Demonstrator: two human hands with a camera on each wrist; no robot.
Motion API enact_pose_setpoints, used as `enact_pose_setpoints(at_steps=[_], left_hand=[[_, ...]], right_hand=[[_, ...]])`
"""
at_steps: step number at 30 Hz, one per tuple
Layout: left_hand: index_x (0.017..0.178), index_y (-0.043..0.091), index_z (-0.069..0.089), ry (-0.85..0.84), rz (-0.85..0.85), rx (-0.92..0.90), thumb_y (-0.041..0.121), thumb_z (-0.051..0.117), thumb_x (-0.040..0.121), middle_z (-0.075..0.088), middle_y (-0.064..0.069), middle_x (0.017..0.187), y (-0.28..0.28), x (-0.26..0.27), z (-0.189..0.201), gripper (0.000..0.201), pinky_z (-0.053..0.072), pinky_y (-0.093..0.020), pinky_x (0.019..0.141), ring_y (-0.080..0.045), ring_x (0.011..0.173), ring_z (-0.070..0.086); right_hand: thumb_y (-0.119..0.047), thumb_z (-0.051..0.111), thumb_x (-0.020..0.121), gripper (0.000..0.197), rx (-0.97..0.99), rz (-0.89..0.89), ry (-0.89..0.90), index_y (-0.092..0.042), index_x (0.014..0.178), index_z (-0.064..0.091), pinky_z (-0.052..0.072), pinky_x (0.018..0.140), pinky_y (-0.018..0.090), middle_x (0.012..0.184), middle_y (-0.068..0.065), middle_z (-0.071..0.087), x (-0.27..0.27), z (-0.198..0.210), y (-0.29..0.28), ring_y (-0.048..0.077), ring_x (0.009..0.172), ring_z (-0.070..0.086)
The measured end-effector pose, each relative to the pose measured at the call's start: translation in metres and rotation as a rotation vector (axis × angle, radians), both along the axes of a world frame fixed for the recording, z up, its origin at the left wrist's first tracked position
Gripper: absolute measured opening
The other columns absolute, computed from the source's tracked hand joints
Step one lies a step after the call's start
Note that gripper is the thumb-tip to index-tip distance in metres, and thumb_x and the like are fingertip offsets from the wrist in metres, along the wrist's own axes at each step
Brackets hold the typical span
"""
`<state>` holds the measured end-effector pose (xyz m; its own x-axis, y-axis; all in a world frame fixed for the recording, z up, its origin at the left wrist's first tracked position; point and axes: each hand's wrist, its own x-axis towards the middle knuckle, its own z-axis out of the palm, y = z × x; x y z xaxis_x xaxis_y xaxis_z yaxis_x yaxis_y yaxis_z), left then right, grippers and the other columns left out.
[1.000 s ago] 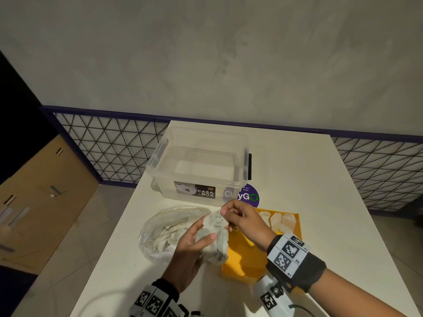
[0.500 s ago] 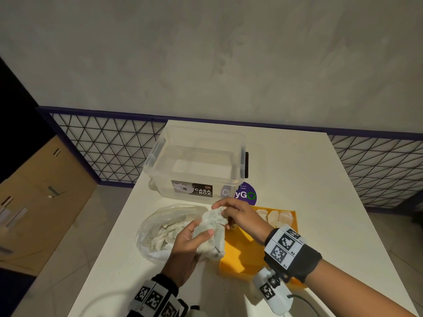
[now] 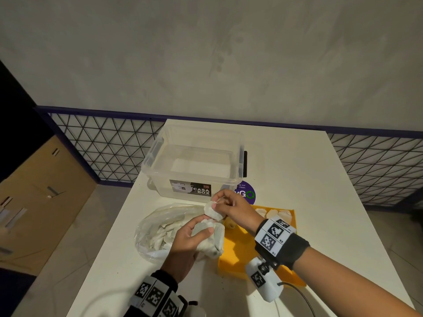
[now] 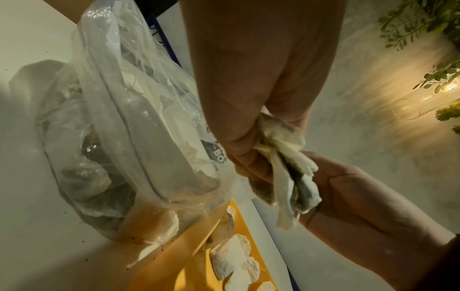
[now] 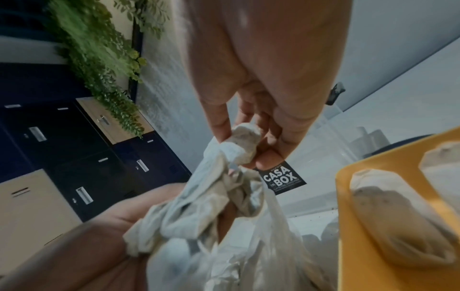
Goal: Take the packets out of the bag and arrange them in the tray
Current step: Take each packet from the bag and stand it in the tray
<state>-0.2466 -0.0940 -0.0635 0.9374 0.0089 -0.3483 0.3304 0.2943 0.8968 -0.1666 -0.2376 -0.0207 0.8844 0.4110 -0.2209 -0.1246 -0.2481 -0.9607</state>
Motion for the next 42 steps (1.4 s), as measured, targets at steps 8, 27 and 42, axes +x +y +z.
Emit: enact_pose_setpoints(at_steps=[8,27,42], left_hand=[[0.111,0.017,0.069,0.017,-0.044,-0.033,0.016,0.071,0.072,0.069,-0.015,0.112,0.000,-0.004,-0.001,0.039,0.050,-0.043,0.090,-0.031,0.103,0.065],[0.103,0.025,0.073,0.068,-0.045,-0.077,0.013,0.077,0.073,0.073,-0.002,0.104,0.007,-0.007,-0.002,0.033,0.048,-0.034,0.079,-0.026,0.092,0.060],[0.118,0.022,0.061,0.039,-0.099,0.012,0.023,0.064,0.072,0.066,-0.007,0.113,0.012,-0.010,0.003,0.047,0.052,-0.040,0.089,-0.020,0.099,0.065]], right_hand=[[-0.006,0.057,0.087,0.014,-0.149,0.137,-0.132,-0.017,0.089,0.065,0.045,0.077,0.021,0.091,0.002,0.060,0.007,0.005,-0.017,0.008,0.081,0.053],[0.001,0.060,0.082,0.028,-0.486,-0.019,-0.012,-0.025,0.074,0.054,0.051,0.076,0.039,0.081,0.005,0.057,0.022,-0.046,-0.075,0.024,0.079,0.055],[-0.015,0.047,0.092,0.023,-1.078,0.180,-0.505,-0.011,0.114,0.050,0.038,0.083,0.029,0.118,0.010,0.056,0.025,-0.065,-0.059,0.025,0.112,0.046]])
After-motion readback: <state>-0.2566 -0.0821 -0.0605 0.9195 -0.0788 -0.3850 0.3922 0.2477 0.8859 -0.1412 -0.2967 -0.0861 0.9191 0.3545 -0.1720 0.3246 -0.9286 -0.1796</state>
